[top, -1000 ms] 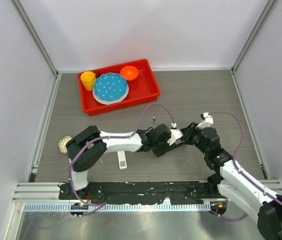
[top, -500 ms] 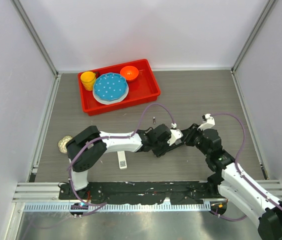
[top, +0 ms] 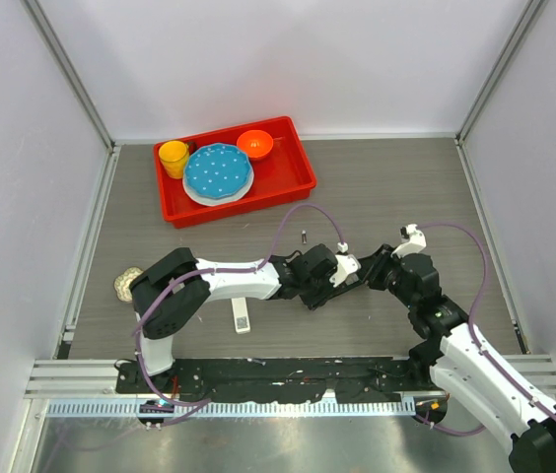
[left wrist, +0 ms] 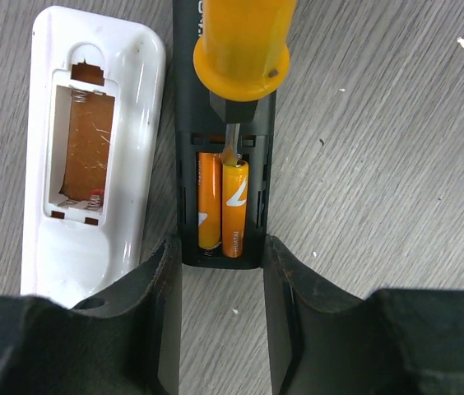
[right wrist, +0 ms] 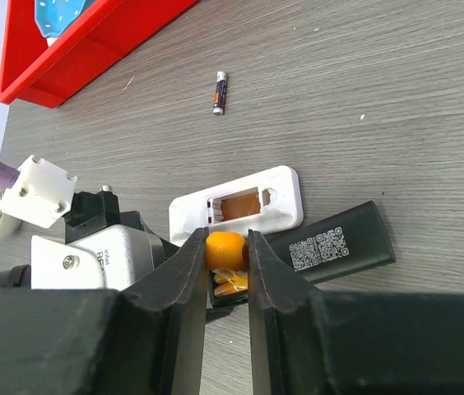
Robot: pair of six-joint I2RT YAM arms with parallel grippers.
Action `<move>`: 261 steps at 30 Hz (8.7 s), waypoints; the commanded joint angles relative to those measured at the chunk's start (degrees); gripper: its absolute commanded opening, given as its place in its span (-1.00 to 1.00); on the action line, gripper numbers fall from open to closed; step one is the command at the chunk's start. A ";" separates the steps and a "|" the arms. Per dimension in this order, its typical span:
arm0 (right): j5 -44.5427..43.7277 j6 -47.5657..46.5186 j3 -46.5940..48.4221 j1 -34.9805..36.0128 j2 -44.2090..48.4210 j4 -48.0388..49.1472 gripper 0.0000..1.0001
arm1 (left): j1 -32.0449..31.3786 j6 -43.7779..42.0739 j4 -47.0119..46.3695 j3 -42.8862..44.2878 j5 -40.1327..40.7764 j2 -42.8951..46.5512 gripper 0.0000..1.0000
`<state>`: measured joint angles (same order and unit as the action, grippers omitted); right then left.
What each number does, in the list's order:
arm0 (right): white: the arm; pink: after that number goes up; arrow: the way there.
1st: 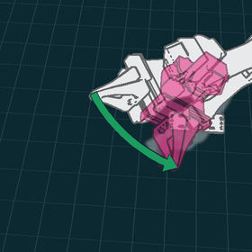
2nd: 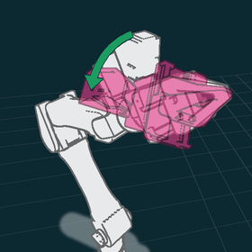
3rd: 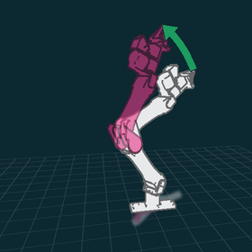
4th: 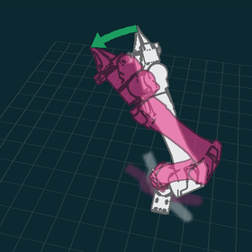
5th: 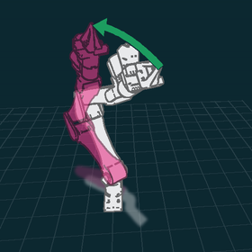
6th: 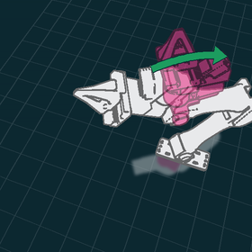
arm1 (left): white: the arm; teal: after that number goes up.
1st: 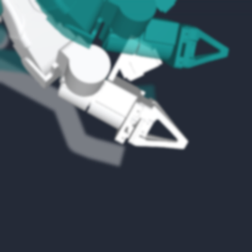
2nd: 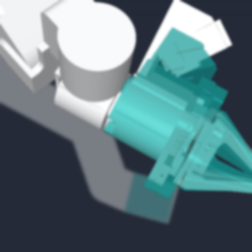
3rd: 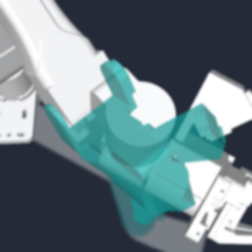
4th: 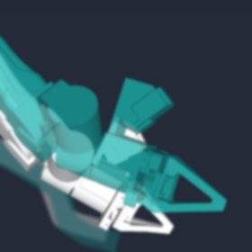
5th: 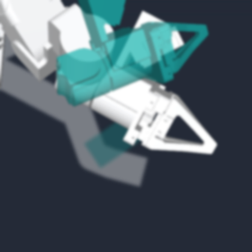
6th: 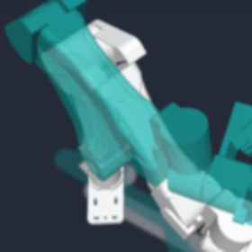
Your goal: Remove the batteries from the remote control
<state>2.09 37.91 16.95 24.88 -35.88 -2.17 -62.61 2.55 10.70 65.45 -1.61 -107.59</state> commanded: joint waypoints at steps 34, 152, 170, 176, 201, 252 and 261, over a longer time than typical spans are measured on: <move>-0.32 4.02 6.17 1.39 7.58 -5.90 -0.98 | 1.35 0.97 1.96 -0.15 -1.03 -3.77 -1.00; 3.02 7.54 8.10 1.13 3.71 -6.70 -0.98 | 2.32 1.23 2.05 0.12 -2.35 -4.65 -1.00; -7.62 -0.03 9.59 1.22 -2.88 -4.16 -0.98 | 2.49 1.50 -1.82 -2.96 -10.35 0.10 0.38; -6.49 -2.66 10.65 1.22 -7.62 -3.72 -0.98 | 2.58 1.58 -2.43 -3.75 -7.45 1.67 0.39; -6.66 -6.09 10.91 1.22 -5.43 -11.80 -0.98 | 10.22 7.91 -18.96 -17.81 -11.84 17.15 0.46; 0.10 -1.71 6.17 1.31 -6.39 -7.15 -0.98 | 11.28 8.35 -16.76 -15.09 -14.92 12.76 0.38; 4.68 1.99 4.41 1.31 -9.74 -0.02 -0.98 | 11.28 8.44 -17.03 -15.35 -14.92 13.20 0.38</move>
<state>3.36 37.47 21.67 25.89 -45.10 -7.77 -51.62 10.55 -5.34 48.53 -15.62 -94.96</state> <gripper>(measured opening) 0.264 0.691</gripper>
